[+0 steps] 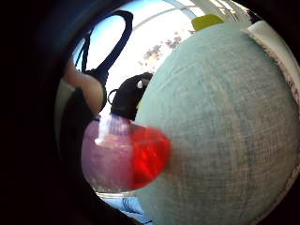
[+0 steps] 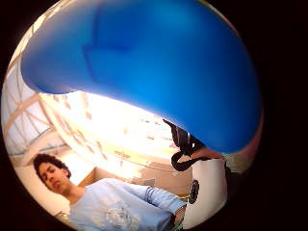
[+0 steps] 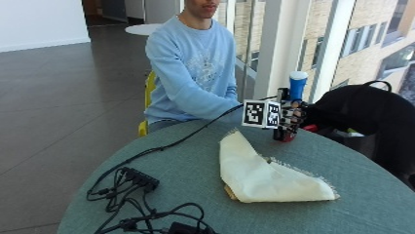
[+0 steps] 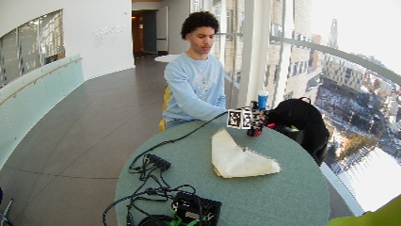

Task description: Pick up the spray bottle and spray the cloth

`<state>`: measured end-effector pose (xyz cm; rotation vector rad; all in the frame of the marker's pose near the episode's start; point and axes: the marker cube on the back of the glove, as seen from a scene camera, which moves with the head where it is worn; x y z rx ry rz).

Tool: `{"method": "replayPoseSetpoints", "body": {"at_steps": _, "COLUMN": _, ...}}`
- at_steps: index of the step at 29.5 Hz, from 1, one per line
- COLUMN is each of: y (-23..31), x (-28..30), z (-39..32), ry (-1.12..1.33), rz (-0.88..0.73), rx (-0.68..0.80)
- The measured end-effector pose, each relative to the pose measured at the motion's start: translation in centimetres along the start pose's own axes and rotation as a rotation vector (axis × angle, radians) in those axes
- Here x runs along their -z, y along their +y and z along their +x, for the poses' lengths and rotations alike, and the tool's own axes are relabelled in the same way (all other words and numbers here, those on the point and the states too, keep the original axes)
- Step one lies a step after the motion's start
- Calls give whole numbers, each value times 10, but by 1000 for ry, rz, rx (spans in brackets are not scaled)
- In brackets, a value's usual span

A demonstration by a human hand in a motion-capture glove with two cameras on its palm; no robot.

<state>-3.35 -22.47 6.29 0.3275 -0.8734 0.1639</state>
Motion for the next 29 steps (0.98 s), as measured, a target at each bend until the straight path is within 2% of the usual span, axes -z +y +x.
{"method": "replayPoseSetpoints", "body": {"at_steps": 6, "y": 19, "x": 12, "z": -4, "ry": 31, "rz": 55, "rx": 49}}
{"method": "replayPoseSetpoints", "body": {"at_steps": 15, "y": 71, "x": 102, "z": -32, "ry": 108, "rz": 52, "rx": 110}}
{"method": "replayPoseSetpoints", "body": {"at_steps": 21, "y": 117, "x": 167, "z": -12, "ry": 352, "rz": -71, "rx": 48}}
{"method": "replayPoseSetpoints", "body": {"at_steps": 26, "y": 158, "x": 203, "z": 22, "ry": 648, "rz": -94, "rx": 46}}
{"method": "replayPoseSetpoints", "body": {"at_steps": 29, "y": 169, "x": 214, "z": 34, "ry": 728, "rz": -104, "rx": 48}}
